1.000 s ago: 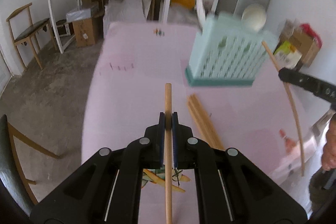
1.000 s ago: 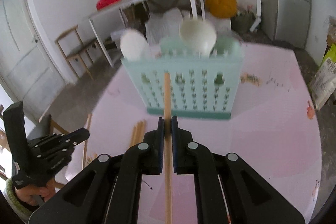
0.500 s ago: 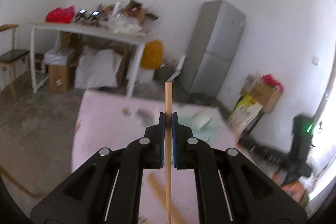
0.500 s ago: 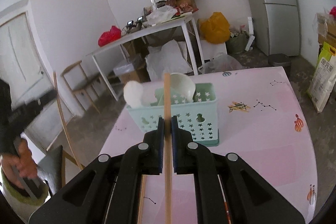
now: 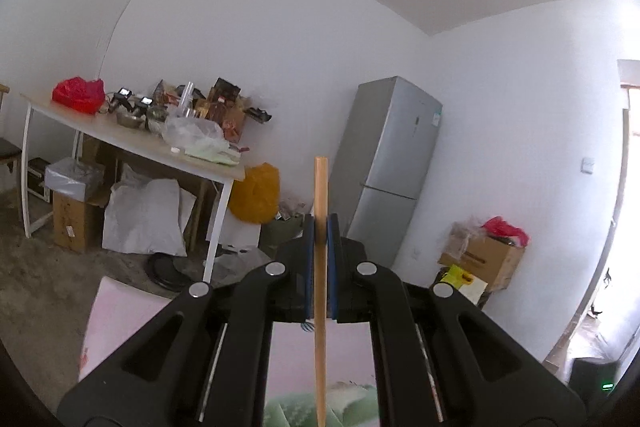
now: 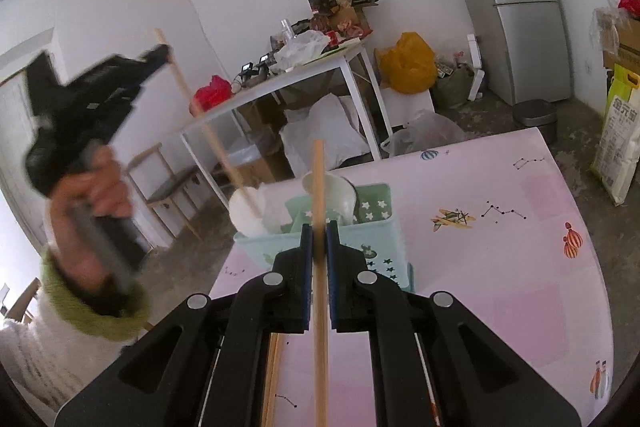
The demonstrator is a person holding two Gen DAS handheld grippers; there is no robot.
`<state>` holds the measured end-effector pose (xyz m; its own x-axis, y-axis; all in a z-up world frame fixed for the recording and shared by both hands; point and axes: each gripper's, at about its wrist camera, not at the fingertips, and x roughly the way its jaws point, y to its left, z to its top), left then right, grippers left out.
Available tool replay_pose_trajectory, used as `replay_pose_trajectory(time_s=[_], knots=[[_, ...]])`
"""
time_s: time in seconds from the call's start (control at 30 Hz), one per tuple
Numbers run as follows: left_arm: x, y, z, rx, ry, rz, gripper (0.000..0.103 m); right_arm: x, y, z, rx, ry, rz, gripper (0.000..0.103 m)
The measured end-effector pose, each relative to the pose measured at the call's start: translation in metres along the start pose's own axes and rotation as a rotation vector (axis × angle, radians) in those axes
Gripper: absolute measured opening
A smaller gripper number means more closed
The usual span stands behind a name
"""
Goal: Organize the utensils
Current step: 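Lift both chopsticks to the green holder while the left gripper releases its chopstick inside, then lower the right gripper's chopstick into the green holder and open the right gripper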
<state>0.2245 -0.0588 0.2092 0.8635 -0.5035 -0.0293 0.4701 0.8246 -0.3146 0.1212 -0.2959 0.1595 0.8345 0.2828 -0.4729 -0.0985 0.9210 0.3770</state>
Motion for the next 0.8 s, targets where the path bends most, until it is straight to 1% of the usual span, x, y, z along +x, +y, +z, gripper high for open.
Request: replay_pose_trajectory(time_s=[0.1, 0.2, 0.33, 0.4, 0.43, 0.47, 0.5, 0.57, 0.7, 0.8], knots=[[0.023, 0.002, -0.018, 0.001, 0.014, 0.021, 0.005, 0.002, -0.006, 0.002, 0.005, 0.002, -0.005, 0.007], [0.042, 0.008, -0.044, -0.015, 0.068, 0.036, 0.005, 0.003, -0.010, 0.002, 0.011, 0.004, -0.011, 0.007], [0.040, 0.015, -0.073, -0.018, 0.146, 0.048, 0.006, -0.002, -0.013, 0.005, 0.020, -0.006, 0.001, 0.007], [0.031, 0.017, -0.081, -0.012, 0.170, 0.053, 0.021, -0.005, -0.012, 0.009, 0.019, -0.015, 0.017, 0.007], [0.026, 0.019, -0.083, -0.009, 0.173, 0.057, 0.034, -0.006, -0.013, 0.011, 0.018, -0.019, 0.026, 0.007], [0.020, 0.022, -0.084, -0.008, 0.173, 0.064, 0.039, -0.006, -0.013, 0.013, 0.020, -0.022, 0.037, 0.007], [0.010, 0.022, -0.083, -0.008, 0.170, 0.064, 0.041, -0.005, -0.013, 0.018, 0.025, -0.028, 0.060, 0.007], [-0.006, 0.026, -0.082, -0.006, 0.164, 0.071, 0.051, -0.002, -0.013, 0.028, 0.030, -0.039, 0.094, 0.007], [-0.051, 0.033, -0.078, 0.002, 0.147, 0.092, 0.061, 0.009, -0.003, 0.050, 0.014, -0.081, 0.153, 0.007], [-0.083, 0.039, -0.084, 0.027, 0.172, 0.119, 0.066, 0.021, 0.012, 0.067, -0.034, -0.117, 0.165, 0.007]])
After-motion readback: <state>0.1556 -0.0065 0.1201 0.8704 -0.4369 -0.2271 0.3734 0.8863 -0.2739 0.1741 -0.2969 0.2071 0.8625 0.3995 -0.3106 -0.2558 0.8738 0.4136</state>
